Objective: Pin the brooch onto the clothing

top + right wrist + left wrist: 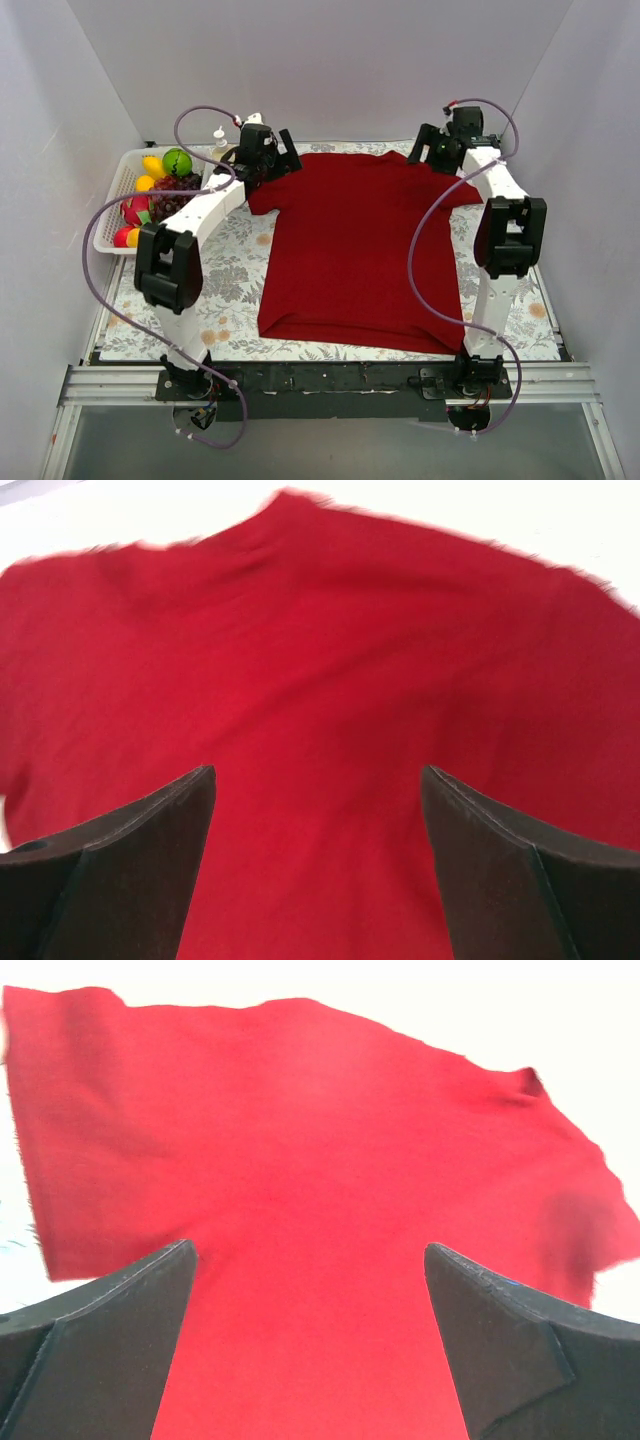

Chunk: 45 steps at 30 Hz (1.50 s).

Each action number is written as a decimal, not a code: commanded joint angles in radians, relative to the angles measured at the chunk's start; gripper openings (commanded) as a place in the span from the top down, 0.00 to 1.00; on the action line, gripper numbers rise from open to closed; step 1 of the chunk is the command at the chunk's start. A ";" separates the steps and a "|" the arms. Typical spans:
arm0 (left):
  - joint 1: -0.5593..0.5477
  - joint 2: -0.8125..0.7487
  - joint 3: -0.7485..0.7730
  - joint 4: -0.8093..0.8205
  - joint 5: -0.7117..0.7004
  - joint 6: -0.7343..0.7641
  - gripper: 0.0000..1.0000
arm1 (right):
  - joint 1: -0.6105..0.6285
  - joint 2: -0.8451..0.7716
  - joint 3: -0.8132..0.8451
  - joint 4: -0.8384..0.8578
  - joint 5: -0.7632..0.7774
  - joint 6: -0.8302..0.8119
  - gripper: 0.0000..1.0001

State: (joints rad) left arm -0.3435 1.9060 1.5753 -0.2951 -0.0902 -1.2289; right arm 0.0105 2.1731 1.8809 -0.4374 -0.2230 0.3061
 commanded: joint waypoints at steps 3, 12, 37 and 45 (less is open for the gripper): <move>-0.110 -0.228 -0.179 -0.097 -0.045 0.023 0.02 | 0.195 -0.301 -0.250 -0.063 0.138 -0.104 0.10; -0.235 -0.439 -0.484 -0.193 -0.078 -0.020 0.02 | 0.384 -0.593 -0.747 -0.028 0.326 -0.101 0.09; -0.578 -0.332 -0.764 -0.317 -0.128 -0.264 0.02 | 0.668 -0.688 -1.161 -0.113 0.416 0.126 0.09; -0.641 -0.372 -0.837 -0.351 -0.083 -0.325 0.02 | 0.669 -0.772 -1.206 -0.179 0.399 0.149 0.09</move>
State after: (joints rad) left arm -0.9478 1.5204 0.8227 -0.5308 -0.2844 -1.4666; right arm 0.6765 1.4120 0.7303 -0.4770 0.1967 0.4057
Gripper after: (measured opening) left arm 0.981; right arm 0.911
